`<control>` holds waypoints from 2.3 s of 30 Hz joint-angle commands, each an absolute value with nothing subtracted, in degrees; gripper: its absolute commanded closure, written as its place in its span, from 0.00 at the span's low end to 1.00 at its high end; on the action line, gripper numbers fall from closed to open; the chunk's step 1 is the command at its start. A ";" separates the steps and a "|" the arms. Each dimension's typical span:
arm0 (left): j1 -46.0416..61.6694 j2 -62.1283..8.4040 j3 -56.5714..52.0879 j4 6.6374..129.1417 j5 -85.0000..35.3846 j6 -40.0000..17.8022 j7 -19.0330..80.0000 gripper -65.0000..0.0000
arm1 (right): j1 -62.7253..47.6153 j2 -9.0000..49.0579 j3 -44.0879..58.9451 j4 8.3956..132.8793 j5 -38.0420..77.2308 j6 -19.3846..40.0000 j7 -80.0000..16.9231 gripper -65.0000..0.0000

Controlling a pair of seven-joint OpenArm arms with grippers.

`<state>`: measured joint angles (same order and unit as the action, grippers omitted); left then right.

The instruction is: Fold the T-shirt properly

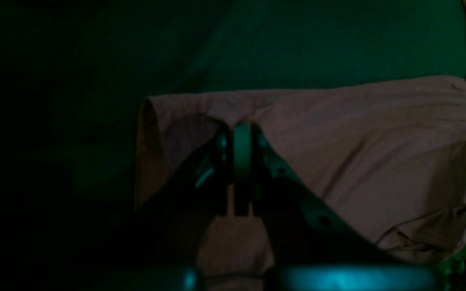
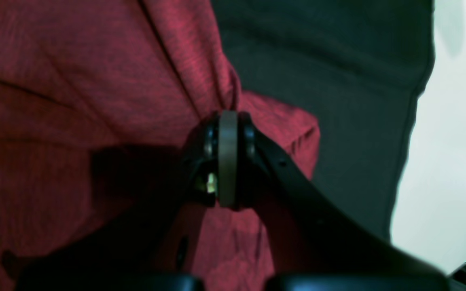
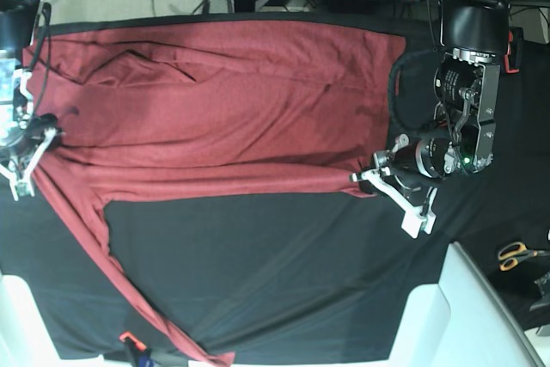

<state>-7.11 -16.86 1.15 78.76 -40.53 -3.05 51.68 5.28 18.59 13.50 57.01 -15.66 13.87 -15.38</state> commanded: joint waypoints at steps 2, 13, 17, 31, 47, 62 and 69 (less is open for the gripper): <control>-8.13 -17.54 0.92 79.87 -41.19 -3.38 50.86 1.00 | 6.02 19.91 13.85 58.51 -15.87 12.88 -14.64 1.00; -6.90 -17.54 1.27 79.78 -41.19 -3.38 50.68 1.00 | 6.37 18.86 13.85 60.18 -15.87 12.70 -21.41 0.53; -6.90 -17.45 1.27 79.87 -41.19 -3.38 50.68 1.00 | 5.41 17.80 13.85 66.42 -15.78 12.88 -21.58 0.38; -6.99 -17.45 0.75 79.87 -41.19 -3.38 50.59 1.00 | 25.71 17.19 13.85 41.98 -15.69 27.12 -16.22 0.38; -7.16 -17.54 0.75 79.87 -41.19 -3.38 50.59 1.00 | 33.80 21.58 13.76 16.57 -15.78 22.73 -2.15 0.43; -9.27 -17.27 0.66 79.87 -41.19 -3.38 50.77 1.00 | 33.98 21.67 13.76 22.64 -15.87 22.73 -5.76 1.00; -13.23 -17.27 0.66 79.87 -41.27 -2.77 50.86 1.00 | 33.80 21.58 13.32 32.84 -16.04 22.99 -12.35 1.00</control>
<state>-11.90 -16.69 0.93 78.76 -40.56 -2.94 51.68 32.34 20.62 13.28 31.90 -16.32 23.14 -13.17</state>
